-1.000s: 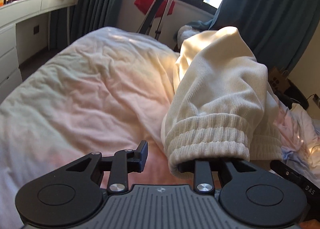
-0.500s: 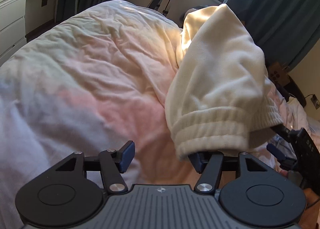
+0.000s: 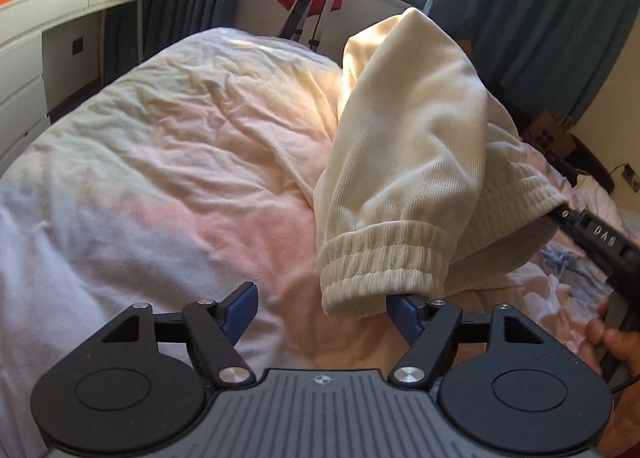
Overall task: Fold clothes
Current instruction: 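Grasp the ribbed cuff of the cream garment with the left gripper, then grasp the garment's other ribbed cuff with the right gripper while the left gripper holds its cuff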
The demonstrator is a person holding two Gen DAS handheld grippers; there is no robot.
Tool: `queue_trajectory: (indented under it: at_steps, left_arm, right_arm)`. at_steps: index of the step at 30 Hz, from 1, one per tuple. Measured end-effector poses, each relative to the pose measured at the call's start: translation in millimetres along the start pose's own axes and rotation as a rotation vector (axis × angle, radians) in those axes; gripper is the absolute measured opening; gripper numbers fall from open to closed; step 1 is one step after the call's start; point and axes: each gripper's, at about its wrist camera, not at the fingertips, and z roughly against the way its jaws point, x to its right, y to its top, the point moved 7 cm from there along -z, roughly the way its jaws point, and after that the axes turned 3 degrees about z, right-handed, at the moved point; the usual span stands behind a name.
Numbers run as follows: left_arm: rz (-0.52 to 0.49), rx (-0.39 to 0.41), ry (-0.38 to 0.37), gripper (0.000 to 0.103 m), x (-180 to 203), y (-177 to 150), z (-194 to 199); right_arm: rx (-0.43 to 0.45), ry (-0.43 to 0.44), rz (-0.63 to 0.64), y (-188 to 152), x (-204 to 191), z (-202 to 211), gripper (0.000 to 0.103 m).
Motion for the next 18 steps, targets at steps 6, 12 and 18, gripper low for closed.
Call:
queue_trajectory:
  at_steps: [6, 12, 18]
  left_arm:
    - [-0.139, 0.079, -0.016, 0.073, 29.6, 2.1, -5.8]
    - [-0.207, 0.229, -0.067, 0.070, 55.8, 18.8, -7.2]
    - [-0.183, 0.292, -0.100, 0.031, 59.3, 42.8, -18.7]
  right_arm:
    - [0.113, 0.011, -0.012, 25.0, -6.1, 24.8, 0.013]
    - [0.098, -0.047, -0.040, 28.2, 7.2, 25.1, 0.012]
    - [0.038, -0.088, -0.064, 15.5, 18.8, 21.6, 0.011]
